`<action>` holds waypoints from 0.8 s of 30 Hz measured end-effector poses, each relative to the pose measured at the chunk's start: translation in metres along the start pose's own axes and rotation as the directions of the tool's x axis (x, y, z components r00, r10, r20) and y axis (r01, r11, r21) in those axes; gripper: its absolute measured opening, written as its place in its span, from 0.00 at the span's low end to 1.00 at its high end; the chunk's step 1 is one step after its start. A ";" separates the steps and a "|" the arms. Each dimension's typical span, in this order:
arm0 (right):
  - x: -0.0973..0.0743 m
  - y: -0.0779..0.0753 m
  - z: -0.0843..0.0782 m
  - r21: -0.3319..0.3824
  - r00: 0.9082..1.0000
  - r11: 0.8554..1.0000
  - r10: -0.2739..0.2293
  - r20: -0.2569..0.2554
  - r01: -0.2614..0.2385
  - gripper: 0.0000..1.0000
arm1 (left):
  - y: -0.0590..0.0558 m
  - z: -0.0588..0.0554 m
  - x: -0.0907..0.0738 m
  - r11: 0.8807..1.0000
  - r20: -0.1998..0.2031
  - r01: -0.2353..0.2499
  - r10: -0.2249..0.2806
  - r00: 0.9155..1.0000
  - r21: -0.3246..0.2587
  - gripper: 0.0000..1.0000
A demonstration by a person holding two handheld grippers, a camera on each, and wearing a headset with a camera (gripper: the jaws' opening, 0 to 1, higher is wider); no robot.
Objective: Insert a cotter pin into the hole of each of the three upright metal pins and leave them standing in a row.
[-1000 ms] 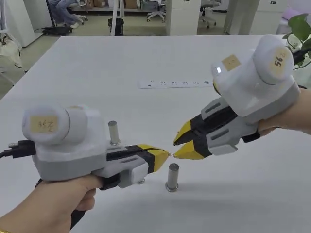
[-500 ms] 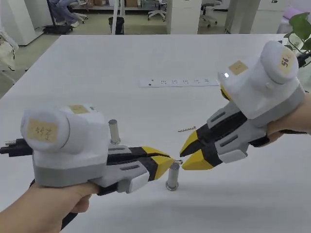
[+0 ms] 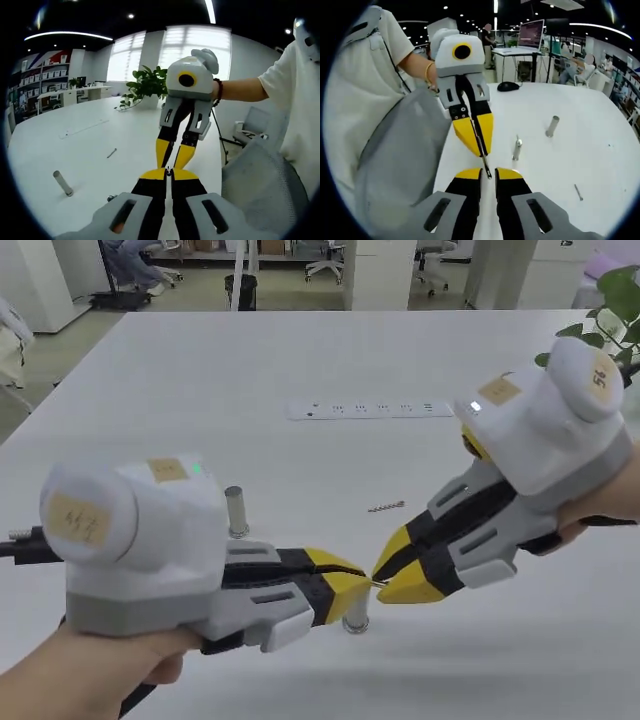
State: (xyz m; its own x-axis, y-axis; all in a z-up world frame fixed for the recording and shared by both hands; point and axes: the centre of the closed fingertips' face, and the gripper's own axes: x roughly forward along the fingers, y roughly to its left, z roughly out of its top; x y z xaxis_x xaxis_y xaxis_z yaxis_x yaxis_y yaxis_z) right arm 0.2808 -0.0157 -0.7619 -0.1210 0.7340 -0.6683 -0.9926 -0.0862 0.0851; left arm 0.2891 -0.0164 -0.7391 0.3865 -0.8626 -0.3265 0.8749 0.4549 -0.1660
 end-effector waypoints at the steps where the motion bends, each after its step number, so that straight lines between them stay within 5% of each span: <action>1: 0.000 0.001 0.000 -0.001 1.000 1.000 0.002 0.001 -0.002 0.11 | -0.001 0.000 0.000 1.000 0.000 0.004 -0.004 1.000 0.002 0.00; 16: 0.001 0.009 0.000 -0.050 0.999 0.998 0.033 -0.004 -0.033 0.05 | -0.007 0.002 -0.002 1.000 0.012 0.026 -0.026 1.000 0.004 0.00; 24: 0.000 0.009 -0.002 -0.113 0.998 0.993 0.004 -0.062 -0.011 0.03 | -0.005 0.002 0.000 1.000 0.019 0.004 -0.004 1.000 -0.016 0.01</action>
State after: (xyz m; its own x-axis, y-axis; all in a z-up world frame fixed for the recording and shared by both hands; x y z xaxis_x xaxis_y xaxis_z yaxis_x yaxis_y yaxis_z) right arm 0.2720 -0.0178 -0.7620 -0.1246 0.6903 -0.7127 -0.9854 -0.1699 0.0078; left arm 0.2851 -0.0192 -0.7368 0.3884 -0.8685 -0.3079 0.8718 0.4546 -0.1825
